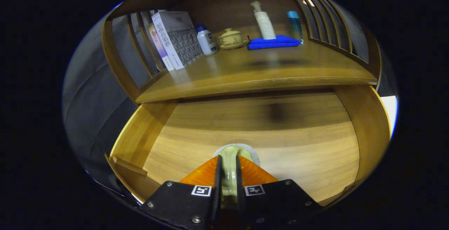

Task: Pull open the drawer, take out the items inside it, and place them on the countertop above the cabinet.

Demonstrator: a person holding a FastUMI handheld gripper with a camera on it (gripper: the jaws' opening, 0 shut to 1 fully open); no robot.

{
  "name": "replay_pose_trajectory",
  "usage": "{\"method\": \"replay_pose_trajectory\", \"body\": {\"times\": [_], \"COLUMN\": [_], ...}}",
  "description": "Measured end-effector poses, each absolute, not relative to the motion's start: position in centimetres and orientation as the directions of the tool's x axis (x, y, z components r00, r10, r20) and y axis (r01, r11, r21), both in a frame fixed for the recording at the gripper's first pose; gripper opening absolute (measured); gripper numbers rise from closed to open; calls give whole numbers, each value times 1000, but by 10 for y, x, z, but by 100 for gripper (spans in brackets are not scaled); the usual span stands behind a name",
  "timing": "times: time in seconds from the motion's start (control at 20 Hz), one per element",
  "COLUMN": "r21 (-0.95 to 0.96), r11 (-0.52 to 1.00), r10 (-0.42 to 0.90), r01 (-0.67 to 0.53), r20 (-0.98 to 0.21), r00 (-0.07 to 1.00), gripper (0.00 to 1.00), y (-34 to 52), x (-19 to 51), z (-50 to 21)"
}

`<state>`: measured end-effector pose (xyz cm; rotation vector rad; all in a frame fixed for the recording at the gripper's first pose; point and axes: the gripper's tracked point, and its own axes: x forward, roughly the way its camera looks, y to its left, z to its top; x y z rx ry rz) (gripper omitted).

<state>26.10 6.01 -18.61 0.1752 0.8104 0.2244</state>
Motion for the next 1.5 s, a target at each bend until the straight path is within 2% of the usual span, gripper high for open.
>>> {"method": "replay_pose_trajectory", "body": {"times": [0.35, 0.95, 1.5], "r21": [222, 175, 199], "r11": [959, 960, 973], "r10": [276, 274, 182], "r01": [-174, -218, -118], "r20": [-609, -431, -341], "r00": [744, 860, 922], "gripper": [20, 19, 19], "y": [66, 68, 56], "x": [265, 289, 345], "z": [-162, -55, -18]}}
